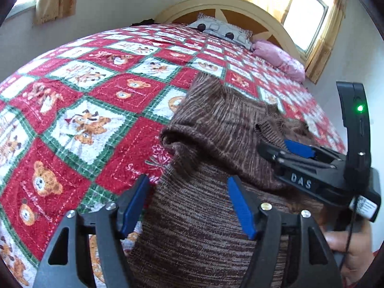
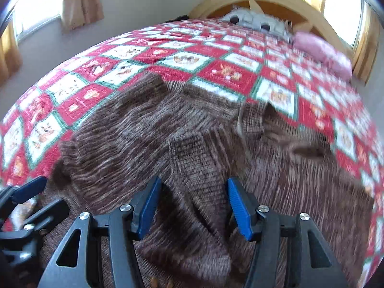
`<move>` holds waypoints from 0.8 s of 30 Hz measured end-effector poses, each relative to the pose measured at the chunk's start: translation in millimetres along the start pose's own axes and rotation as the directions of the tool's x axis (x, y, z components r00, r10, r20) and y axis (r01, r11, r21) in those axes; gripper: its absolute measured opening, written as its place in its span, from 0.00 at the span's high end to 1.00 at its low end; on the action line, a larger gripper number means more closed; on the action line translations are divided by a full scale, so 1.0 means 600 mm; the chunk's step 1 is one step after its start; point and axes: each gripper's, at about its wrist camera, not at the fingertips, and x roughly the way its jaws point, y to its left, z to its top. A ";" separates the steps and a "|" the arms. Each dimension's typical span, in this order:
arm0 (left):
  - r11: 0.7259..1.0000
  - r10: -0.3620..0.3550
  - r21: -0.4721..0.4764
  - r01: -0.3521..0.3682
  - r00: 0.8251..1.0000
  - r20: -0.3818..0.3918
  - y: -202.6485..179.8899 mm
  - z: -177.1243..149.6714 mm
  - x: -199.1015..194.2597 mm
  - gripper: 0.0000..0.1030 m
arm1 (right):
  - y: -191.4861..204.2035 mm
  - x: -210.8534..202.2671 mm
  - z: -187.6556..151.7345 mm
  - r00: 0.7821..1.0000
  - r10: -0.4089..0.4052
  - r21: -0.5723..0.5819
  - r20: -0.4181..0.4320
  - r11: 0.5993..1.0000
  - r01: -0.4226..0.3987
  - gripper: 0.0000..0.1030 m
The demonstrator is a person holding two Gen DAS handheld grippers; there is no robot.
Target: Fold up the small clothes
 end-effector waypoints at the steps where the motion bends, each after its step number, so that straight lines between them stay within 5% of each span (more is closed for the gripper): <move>1: 1.000 -0.010 -0.012 0.010 1.000 0.003 0.003 0.001 0.000 0.31 | -0.006 0.000 0.005 1.000 0.001 0.029 0.005 1.000 -0.001 0.44; 3: 1.000 -0.018 -0.017 0.018 1.000 0.003 0.003 0.002 0.002 0.29 | -0.023 0.001 0.006 1.000 0.025 0.094 0.003 0.995 -0.025 0.67; 8: 1.000 -0.018 -0.014 0.018 1.000 0.003 0.001 0.002 0.001 0.29 | -0.089 0.000 -0.012 0.992 0.122 0.339 0.041 0.932 -0.129 0.90; 14: 1.000 -0.020 -0.015 0.020 1.000 0.004 0.001 0.002 0.001 0.28 | -0.136 -0.047 -0.008 0.959 0.231 0.436 0.164 0.855 -0.281 0.91; 19: 1.000 -0.019 -0.013 0.019 1.000 0.002 0.002 0.003 0.002 0.28 | -0.176 -0.067 0.011 0.961 0.195 0.433 0.194 0.862 -0.263 0.91; 24: 1.000 -0.015 -0.009 0.015 1.000 0.002 0.002 0.004 0.003 0.28 | -0.223 -0.024 -0.022 0.975 0.187 0.505 0.121 0.834 -0.223 0.91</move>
